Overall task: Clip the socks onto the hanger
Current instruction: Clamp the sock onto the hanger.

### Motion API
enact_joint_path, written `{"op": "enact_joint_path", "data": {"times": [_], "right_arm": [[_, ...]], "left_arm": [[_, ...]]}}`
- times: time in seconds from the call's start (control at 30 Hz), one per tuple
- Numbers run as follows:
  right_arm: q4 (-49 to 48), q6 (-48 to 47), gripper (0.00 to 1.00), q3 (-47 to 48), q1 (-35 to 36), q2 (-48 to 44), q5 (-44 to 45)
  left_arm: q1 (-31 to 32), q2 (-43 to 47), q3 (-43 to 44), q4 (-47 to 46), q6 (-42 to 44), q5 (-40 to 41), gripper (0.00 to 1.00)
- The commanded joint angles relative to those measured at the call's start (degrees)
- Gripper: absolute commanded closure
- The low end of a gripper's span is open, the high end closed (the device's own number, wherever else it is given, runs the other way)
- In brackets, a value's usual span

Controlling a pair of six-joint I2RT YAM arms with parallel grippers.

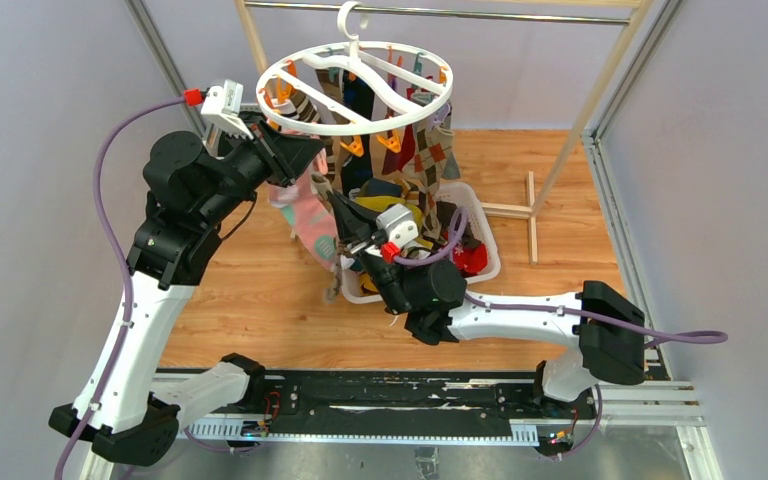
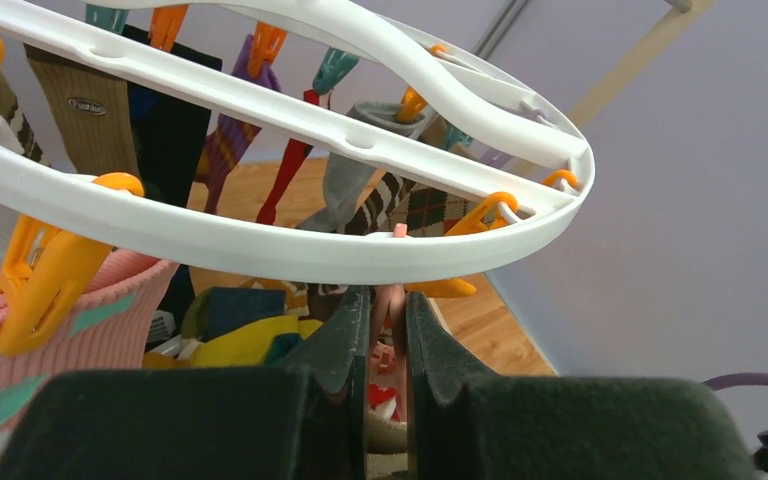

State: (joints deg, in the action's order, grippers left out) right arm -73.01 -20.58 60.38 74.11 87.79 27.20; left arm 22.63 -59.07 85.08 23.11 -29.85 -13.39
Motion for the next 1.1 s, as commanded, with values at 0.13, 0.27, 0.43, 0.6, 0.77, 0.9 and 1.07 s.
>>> {"op": "enact_joint_path", "data": {"times": [0.13, 0.27, 0.43, 0.6, 0.77, 0.9, 1.07], "right_arm": [[0.0, 4.1, 1.00, 2.1, -0.4, -1.2, 0.3], [0.1, 5.3, 1.00, 1.9, -0.8, -1.9, 0.7], [-1.7, 5.8, 1.00, 1.4, -0.7, -1.9, 2.2], [-2.8, 5.6, 1.00, 1.4, -0.8, -1.9, 2.4], [-4.0, 5.0, 1.00, 2.4, -0.7, -1.1, 2.7], [-5.4, 4.3, 1.00, 3.7, -0.7, 0.3, 4.1], [-3.8, 6.9, 1.00, 4.4, -0.9, 0.9, 3.7]], "left_arm": [[0.1, 1.6, -0.5, -0.4, 0.8, -0.1, 0.98], [0.1, 1.6, -0.2, -0.5, 0.6, -0.1, 0.98], [0.1, 1.6, -0.1, -0.2, 0.3, 0.3, 0.98], [0.1, 1.8, -0.3, 0.1, 0.3, 0.6, 0.98], [0.1, 1.9, -0.8, -0.1, 0.0, 1.0, 0.98], [0.1, 2.0, -0.7, -0.2, 0.0, 1.3, 0.98], [0.1, 1.8, -0.8, -0.5, 0.0, 0.3, 0.98]]}}
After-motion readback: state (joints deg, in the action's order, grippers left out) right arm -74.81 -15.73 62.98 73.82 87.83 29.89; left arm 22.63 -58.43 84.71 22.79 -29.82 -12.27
